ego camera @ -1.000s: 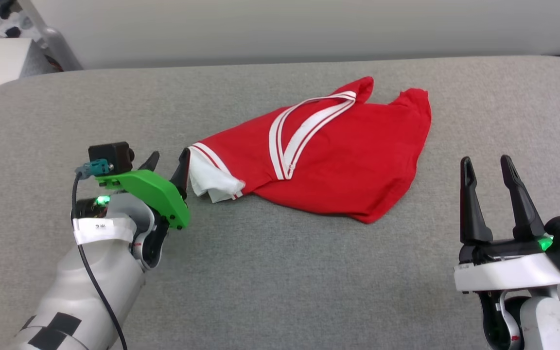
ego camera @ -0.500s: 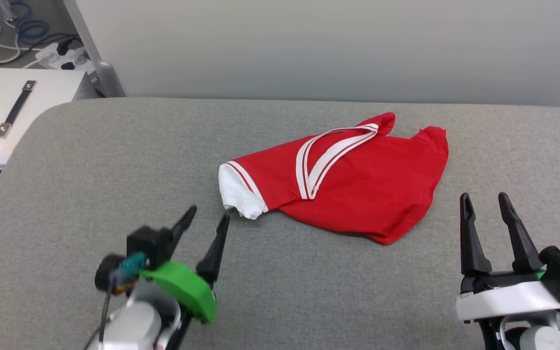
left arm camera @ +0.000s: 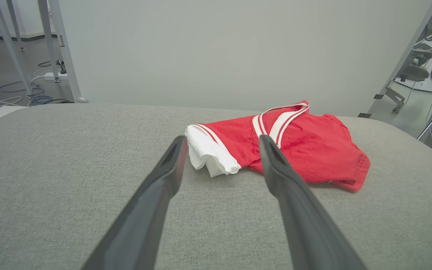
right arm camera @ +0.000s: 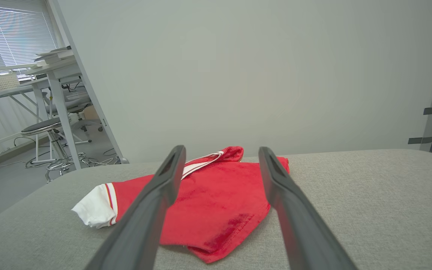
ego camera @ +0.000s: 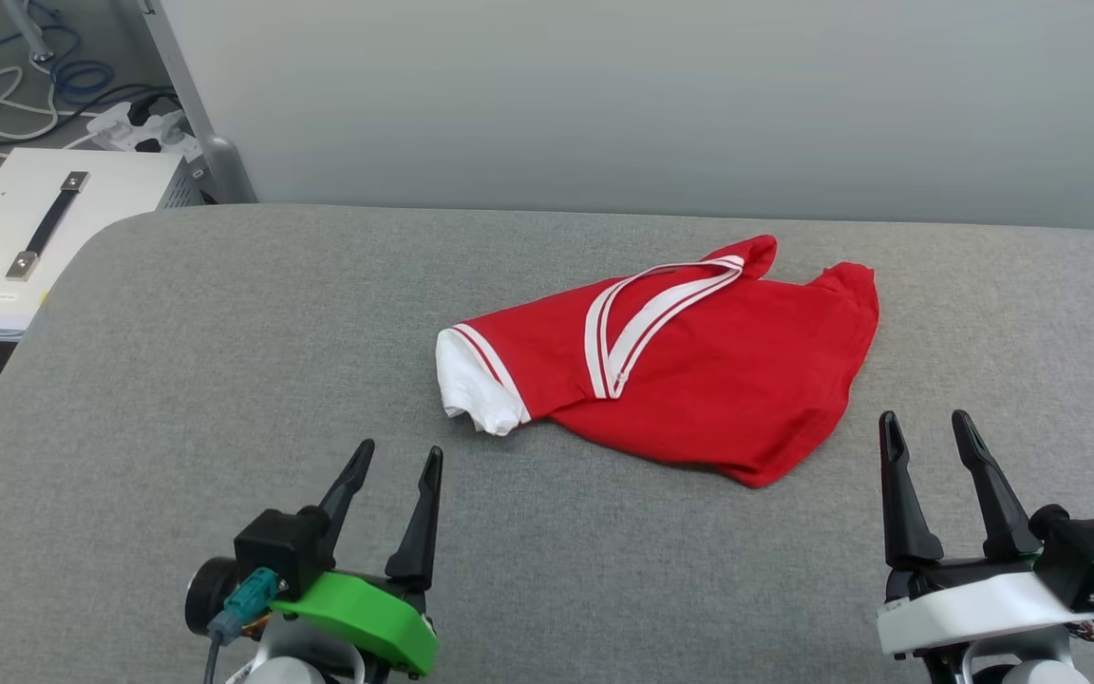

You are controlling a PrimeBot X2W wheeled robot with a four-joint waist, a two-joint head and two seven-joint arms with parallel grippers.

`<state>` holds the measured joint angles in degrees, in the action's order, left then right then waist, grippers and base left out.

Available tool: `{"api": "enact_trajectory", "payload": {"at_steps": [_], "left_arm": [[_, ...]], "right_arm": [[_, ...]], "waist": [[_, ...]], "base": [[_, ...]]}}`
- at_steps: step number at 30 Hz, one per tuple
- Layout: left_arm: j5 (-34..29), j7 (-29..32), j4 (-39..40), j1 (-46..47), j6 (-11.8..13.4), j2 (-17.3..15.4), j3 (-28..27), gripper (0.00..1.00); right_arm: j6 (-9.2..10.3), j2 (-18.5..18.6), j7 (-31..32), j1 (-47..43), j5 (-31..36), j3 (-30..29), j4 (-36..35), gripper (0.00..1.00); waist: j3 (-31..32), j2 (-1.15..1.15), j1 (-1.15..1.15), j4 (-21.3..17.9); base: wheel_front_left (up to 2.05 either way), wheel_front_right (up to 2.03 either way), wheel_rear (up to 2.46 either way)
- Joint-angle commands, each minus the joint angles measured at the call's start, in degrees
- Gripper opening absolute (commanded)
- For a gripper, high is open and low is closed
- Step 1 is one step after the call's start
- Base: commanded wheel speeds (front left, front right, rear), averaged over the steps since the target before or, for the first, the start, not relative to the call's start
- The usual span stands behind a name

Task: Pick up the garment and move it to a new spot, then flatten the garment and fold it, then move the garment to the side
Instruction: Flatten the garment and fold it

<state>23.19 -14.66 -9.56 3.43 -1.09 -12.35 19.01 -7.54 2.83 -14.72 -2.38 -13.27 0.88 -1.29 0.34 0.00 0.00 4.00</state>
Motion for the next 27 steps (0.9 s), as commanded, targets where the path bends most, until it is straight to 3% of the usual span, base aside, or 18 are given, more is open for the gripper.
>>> {"api": "enact_trajectory", "payload": {"at_steps": [1,9,14,18,22,27], "left_arm": [[-1.12,-0.33,0.56,-1.06,-0.82,0.64,-0.98,1.00],[-5.49,-0.33,0.63,-2.04,-3.91,3.34,-4.19,1.00],[-6.90,-0.33,0.48,-0.68,-5.10,4.77,-4.85,1.00],[-7.51,-0.33,0.42,0.81,-5.70,5.65,-5.33,1.00],[-7.87,-0.34,0.00,2.41,-6.08,6.29,-5.53,1.00],[-7.97,-0.34,-0.34,4.37,-6.29,7.06,-5.40,1.00]], "right_arm": [[0.05,0.05,-0.28,-0.29,0.34,0.17,0.29,1.00],[0.05,0.05,-0.04,-0.50,1.80,-0.08,1.67,1.00],[0.05,1.13,6.93,2.11,2.65,0.14,2.61,1.00],[0.05,5.38,18.95,6.73,0.27,3.37,3.01,1.00],[0.05,10.83,35.64,13.10,-2.89,6.10,4.92,1.00],[0.05,15.38,52.16,20.33,-8.21,8.78,6.87,1.00]], "waist": [[0.07,0.00,0.00,-0.10],[-0.95,0.00,0.00,0.01],[-3.63,0.00,0.00,1.27],[-6.33,0.00,0.00,2.54],[-8.97,0.00,0.00,4.19],[-11.54,0.00,0.00,6.84]], "base": [[0.00,0.00,0.00],[0.00,0.00,0.00],[0.00,0.00,0.00],[0.00,0.00,0.00],[0.00,0.00,0.00],[0.00,0.00,0.00]]}}
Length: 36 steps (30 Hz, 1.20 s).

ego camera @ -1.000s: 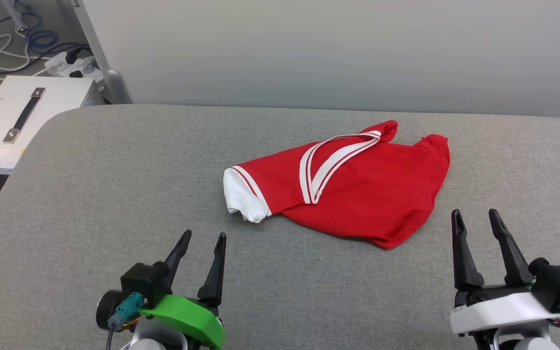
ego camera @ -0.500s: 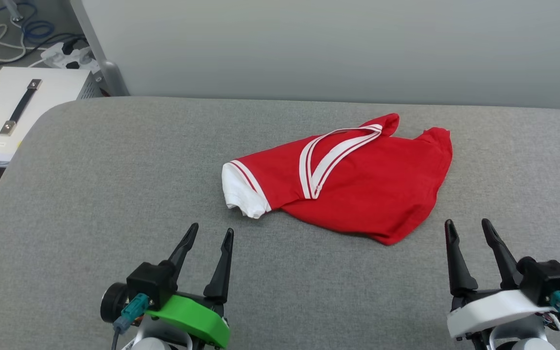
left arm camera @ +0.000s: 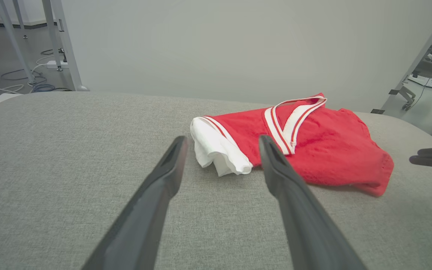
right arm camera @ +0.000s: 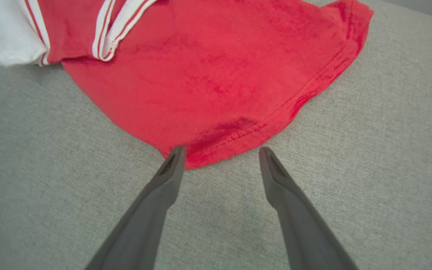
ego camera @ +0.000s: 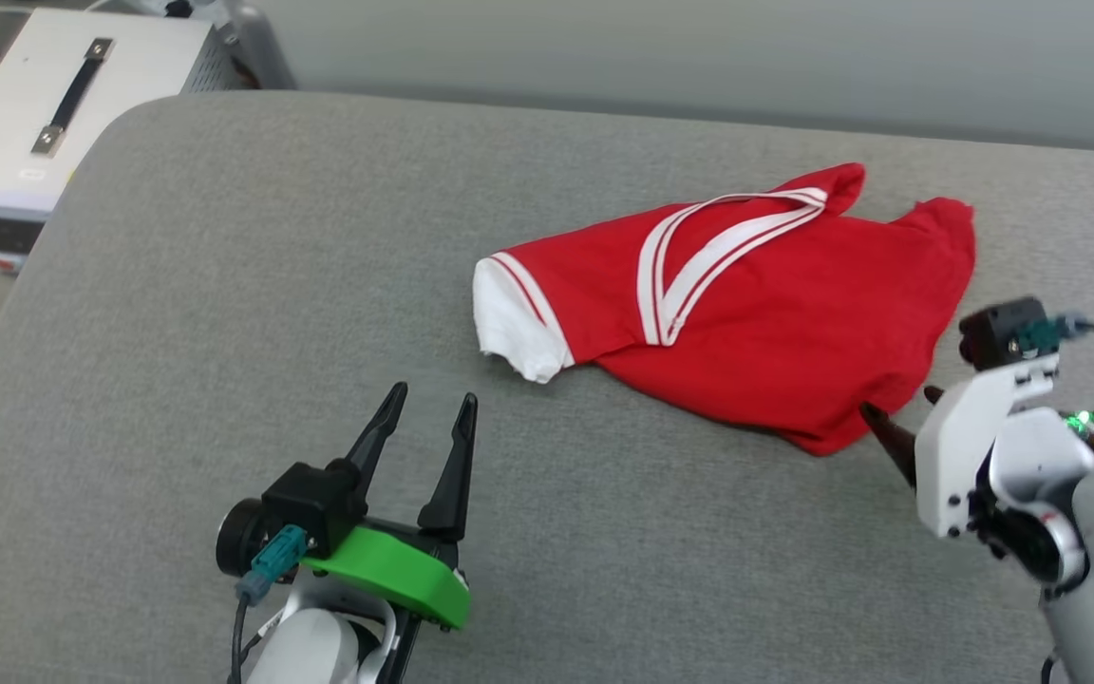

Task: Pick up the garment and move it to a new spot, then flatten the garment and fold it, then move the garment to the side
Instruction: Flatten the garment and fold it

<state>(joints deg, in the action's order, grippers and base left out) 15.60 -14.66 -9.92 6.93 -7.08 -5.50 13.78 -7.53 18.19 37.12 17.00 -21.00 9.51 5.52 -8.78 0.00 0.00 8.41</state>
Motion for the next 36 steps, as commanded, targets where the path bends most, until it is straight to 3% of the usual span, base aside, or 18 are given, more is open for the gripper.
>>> {"api": "enact_trajectory", "payload": {"at_steps": [1,7,19,20,21,30,36], "left_arm": [[-0.33,-0.34,0.01,1.21,-0.32,0.39,-0.23,1.00],[-0.02,-0.34,-0.08,2.62,-0.38,1.22,0.42,1.00],[0.64,-0.34,-0.18,3.63,-0.40,1.83,0.88,1.00],[0.64,-0.34,-0.21,3.62,-0.40,1.86,0.87,1.00],[0.63,-0.34,-0.24,3.58,-0.40,1.89,0.79,1.00],[0.44,-0.34,-1.13,2.34,-0.40,1.66,0.10,1.00],[0.33,-0.34,-1.81,0.47,-0.40,1.55,-0.57,1.00]], "right_arm": [[0.04,0.72,3.03,2.56,-1.51,0.71,0.36,1.00],[0.04,4.58,10.18,9.54,-3.45,4.16,3.44,1.00],[0.04,7.60,12.12,13.61,-5.04,10.29,15.28,1.00],[0.04,7.66,12.27,13.49,-5.39,10.62,15.86,0.38],[0.04,7.70,12.26,13.37,-5.89,10.95,16.44,0.00],[0.04,8.51,11.61,10.26,-9.24,9.95,16.39,0.00],[0.04,8.32,13.47,1.43,-10.44,4.90,11.25,0.00]], "waist": [[-2.93,0.00,0.00,3.01],[-5.27,0.00,0.00,6.32],[-6.69,0.00,0.00,9.31],[-6.60,0.00,0.00,9.29],[-6.41,0.00,0.00,9.17],[-2.89,0.00,0.00,6.31],[0.95,0.00,0.00,3.37]], "base": [[0.00,0.00,0.00],[0.00,0.00,0.00],[0.00,0.00,0.00],[0.00,0.00,0.00],[0.00,0.00,0.00],[0.00,0.00,0.00],[0.00,0.00,0.00]]}}
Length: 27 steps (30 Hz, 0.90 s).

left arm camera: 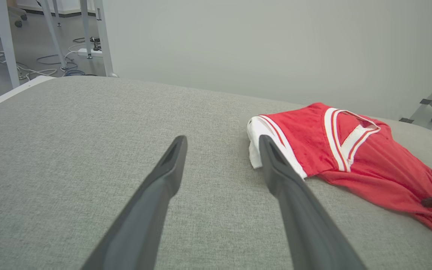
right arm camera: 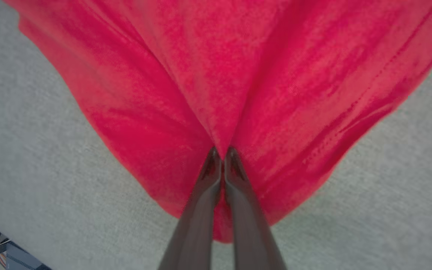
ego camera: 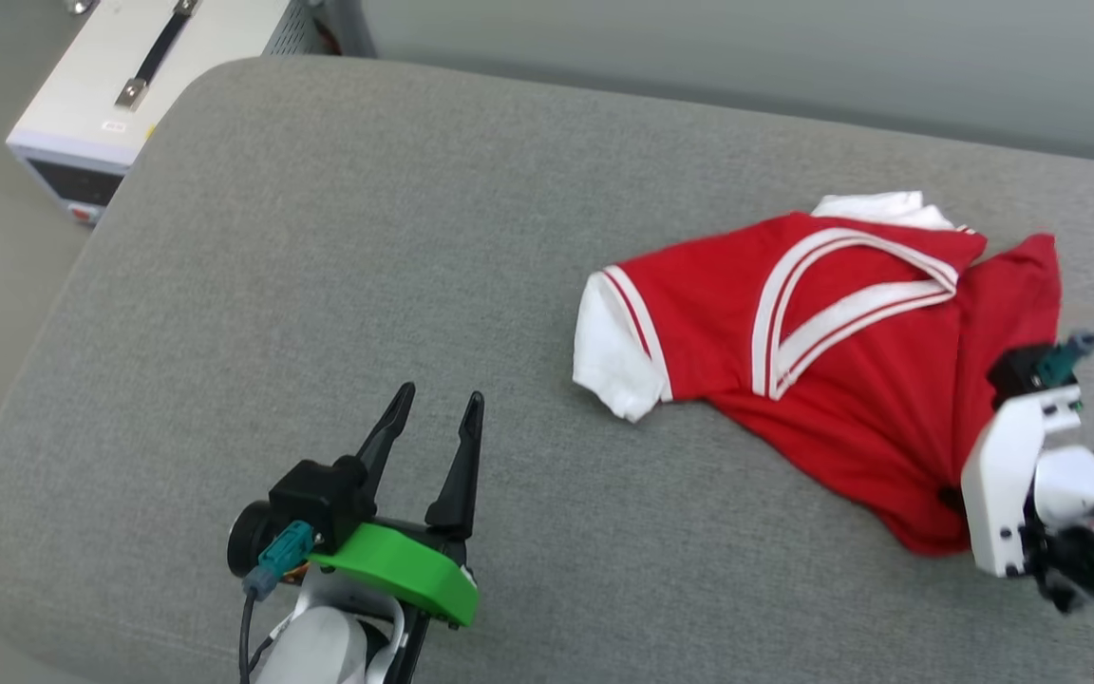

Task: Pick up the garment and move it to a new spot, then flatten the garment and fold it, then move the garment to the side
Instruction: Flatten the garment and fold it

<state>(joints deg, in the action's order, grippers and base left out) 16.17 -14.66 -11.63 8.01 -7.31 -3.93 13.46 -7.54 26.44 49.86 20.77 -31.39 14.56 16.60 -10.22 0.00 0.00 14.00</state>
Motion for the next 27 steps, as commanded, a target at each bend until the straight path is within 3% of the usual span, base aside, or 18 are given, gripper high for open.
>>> {"api": "enact_trajectory", "payload": {"at_steps": [1,6,15,18,23,24,25,27], "left_arm": [[-0.28,-0.34,-0.27,-1.17,-0.17,-0.01,-0.57,1.00],[-0.25,-0.34,-0.85,-2.62,-0.17,0.03,-0.81,1.00],[0.04,-0.34,-2.01,-4.12,-0.17,-0.20,-0.60,1.00],[0.33,-0.34,-2.46,-4.42,-0.17,-0.38,-0.33,1.00],[0.79,-0.34,-3.26,-4.61,-0.17,-0.96,0.33,1.00],[0.84,-0.34,-3.32,-4.59,-0.17,-1.05,0.36,1.00],[0.88,-0.34,-3.35,-4.57,-0.17,-1.12,0.37,1.00],[0.94,-0.34,-3.38,-4.49,-0.17,-1.22,0.42,1.00]], "right_arm": [[0.05,-0.77,1.20,-5.94,0.05,-2.35,-1.71,0.00],[0.05,-4.87,3.08,-17.01,1.08,-8.82,-8.28,0.00],[0.05,-15.64,5.31,-33.63,5.24,-17.24,-20.30,0.00],[0.05,-18.81,4.55,-35.45,5.82,-17.98,-22.19,0.00],[0.05,-19.56,1.15,-34.62,7.96,-17.90,-22.39,0.00],[0.05,-19.46,0.46,-34.23,8.13,-17.83,-22.47,0.36],[0.05,-19.38,-0.03,-33.96,8.17,-17.80,-22.55,1.00],[0.05,-19.18,-0.63,-33.40,8.11,-17.78,-22.83,1.00]], "waist": [[3.33,0.00,0.00,-3.03],[5.34,0.00,0.00,-4.95],[7.78,0.00,0.00,-6.28],[8.16,0.00,0.00,-6.74],[8.68,0.00,0.00,-7.63],[8.77,0.00,0.00,-7.77],[8.86,0.00,0.00,-7.89],[9.03,0.00,0.00,-8.09]], "base": [[0.00,0.00,0.00],[0.00,0.00,0.00],[0.00,0.00,0.00],[0.00,0.00,0.00],[0.00,0.00,0.00],[0.00,0.00,0.00],[0.00,0.00,0.00],[0.00,0.00,0.00]]}}
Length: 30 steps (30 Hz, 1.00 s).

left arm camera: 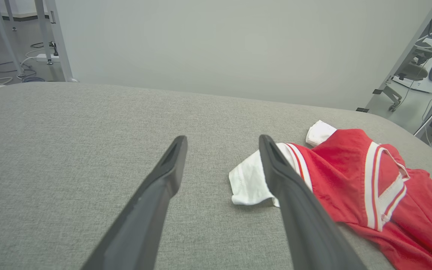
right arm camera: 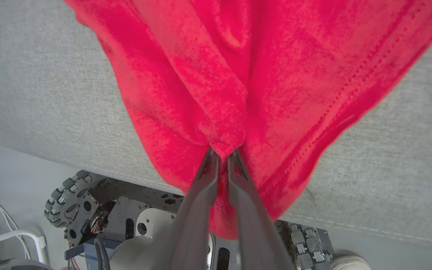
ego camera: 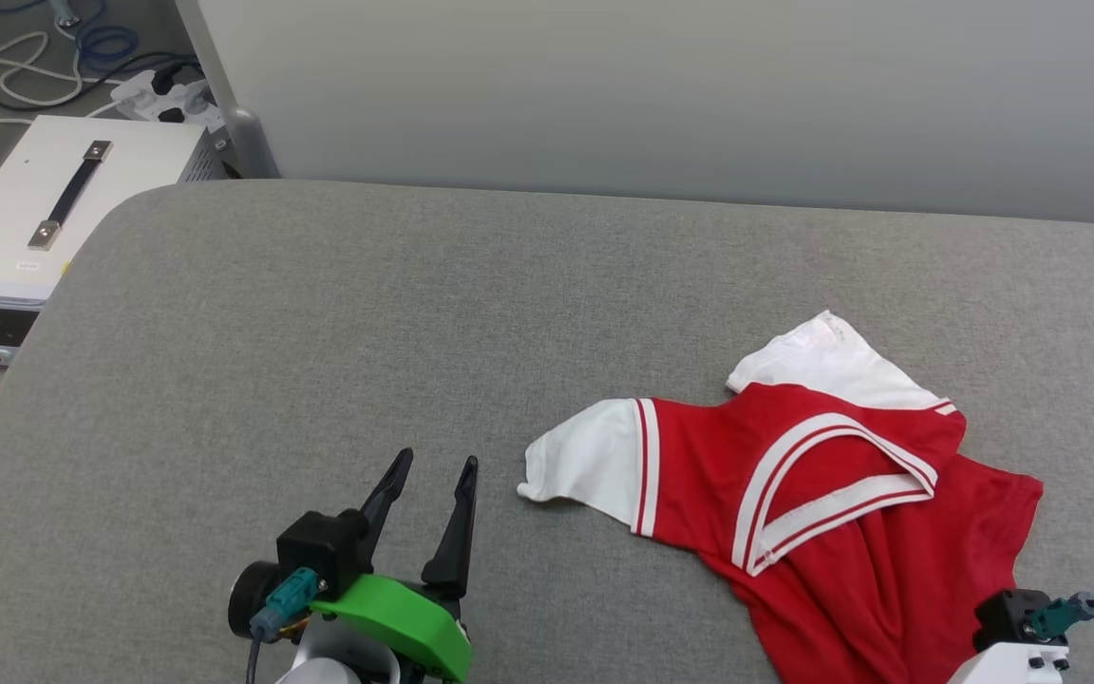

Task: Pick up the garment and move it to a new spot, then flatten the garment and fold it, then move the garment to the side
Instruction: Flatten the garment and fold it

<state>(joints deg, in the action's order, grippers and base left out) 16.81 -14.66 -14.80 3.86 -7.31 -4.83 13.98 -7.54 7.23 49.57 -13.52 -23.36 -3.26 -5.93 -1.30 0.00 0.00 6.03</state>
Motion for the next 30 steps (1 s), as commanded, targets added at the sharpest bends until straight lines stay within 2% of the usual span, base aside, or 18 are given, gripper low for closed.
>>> {"api": "enact_trajectory", "payload": {"at_steps": [1,8,12,16,18,23,26,30], "left_arm": [[0.30,-0.34,-0.17,-0.29,-0.17,-0.33,-0.05,1.00],[0.33,-0.34,0.44,0.01,-0.17,-0.22,0.16,1.00],[0.45,-0.34,0.84,0.79,-0.17,-0.12,0.48,1.00],[0.61,-0.34,1.00,2.08,-0.17,-0.16,0.58,1.00],[0.68,-0.34,1.27,3.02,-0.17,-0.17,0.74,1.00],[0.80,-0.34,1.69,5.34,-0.18,-0.12,1.51,1.00],[0.90,-0.34,2.10,6.75,-0.18,-0.01,2.22,1.00],[1.08,-0.34,2.60,8.40,-0.18,0.19,3.05,1.00]], "right_arm": [[0.05,0.27,-0.49,1.20,-0.01,0.13,-0.63,1.00],[0.05,1.96,0.58,3.14,-1.17,-0.31,-5.10,1.00],[0.05,2.75,3.95,4.93,-2.19,-1.55,-9.46,1.00],[0.05,4.82,8.58,9.63,-2.02,-2.97,-13.12,1.00],[0.05,6.98,11.09,13.42,-1.01,-2.82,-13.64,1.00],[0.05,9.86,17.76,25.32,-1.08,-1.64,-9.27,1.00],[0.05,10.47,21.57,32.90,-1.10,-1.69,-3.57,1.00],[0.05,12.52,23.46,41.07,1.79,-1.04,4.40,1.00]], "waist": [[0.15,0.00,0.00,-0.22],[-0.84,0.00,0.00,-0.40],[-2.79,0.00,0.00,0.18],[-5.52,0.00,0.00,1.11],[-7.19,0.00,0.00,1.76],[-11.23,0.00,0.00,3.84],[-13.77,0.00,0.00,5.47],[-16.43,0.00,0.00,7.77]], "base": [[0.00,0.00,0.00],[0.00,0.00,0.00],[0.00,0.00,0.00],[0.00,0.00,0.00],[0.00,0.00,0.00],[0.00,0.00,0.00],[0.00,0.00,0.00],[0.00,0.00,0.00]]}}
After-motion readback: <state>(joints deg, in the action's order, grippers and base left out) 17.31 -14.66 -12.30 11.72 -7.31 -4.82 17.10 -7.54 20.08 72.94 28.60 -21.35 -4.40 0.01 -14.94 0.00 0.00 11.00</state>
